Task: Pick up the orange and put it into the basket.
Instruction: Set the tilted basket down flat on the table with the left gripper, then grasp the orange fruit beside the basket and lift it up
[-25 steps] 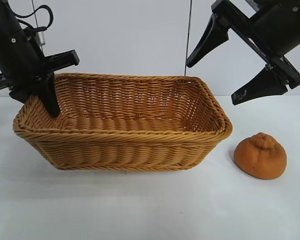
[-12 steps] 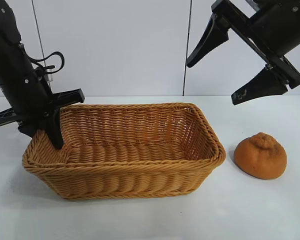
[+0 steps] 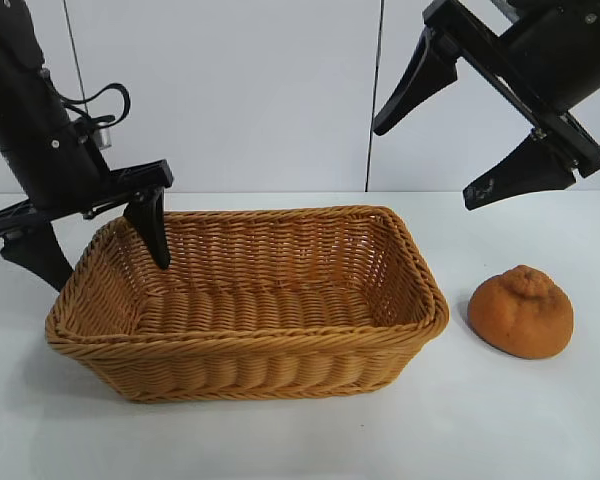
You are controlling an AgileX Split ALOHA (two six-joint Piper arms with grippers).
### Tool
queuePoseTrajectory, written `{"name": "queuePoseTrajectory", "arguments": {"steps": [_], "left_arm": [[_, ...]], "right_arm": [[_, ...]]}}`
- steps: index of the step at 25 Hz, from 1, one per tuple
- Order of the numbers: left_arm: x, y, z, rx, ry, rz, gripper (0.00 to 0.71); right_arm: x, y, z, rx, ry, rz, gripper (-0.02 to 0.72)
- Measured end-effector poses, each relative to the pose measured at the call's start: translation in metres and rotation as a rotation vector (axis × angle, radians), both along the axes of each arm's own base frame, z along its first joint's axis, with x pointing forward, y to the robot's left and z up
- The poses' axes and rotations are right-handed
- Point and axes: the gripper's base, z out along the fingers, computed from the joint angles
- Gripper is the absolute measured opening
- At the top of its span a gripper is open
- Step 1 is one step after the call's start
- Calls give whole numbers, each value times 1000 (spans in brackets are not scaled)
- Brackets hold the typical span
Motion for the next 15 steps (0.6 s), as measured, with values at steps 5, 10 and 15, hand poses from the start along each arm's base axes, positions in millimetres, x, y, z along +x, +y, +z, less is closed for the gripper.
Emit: {"name": "queuePoseTrajectory", "arguments": {"steps": [5, 10, 15], "left_arm": [[13, 0, 48, 39, -63, -107, 665], [27, 25, 80, 175, -133, -132, 665], [32, 65, 83, 300, -127, -93, 665]], "right_arm": [[0, 0, 0, -1, 0, 0, 675], [0, 0, 0, -1, 0, 0, 675], [0, 0, 0, 0, 0, 1, 675]]}}
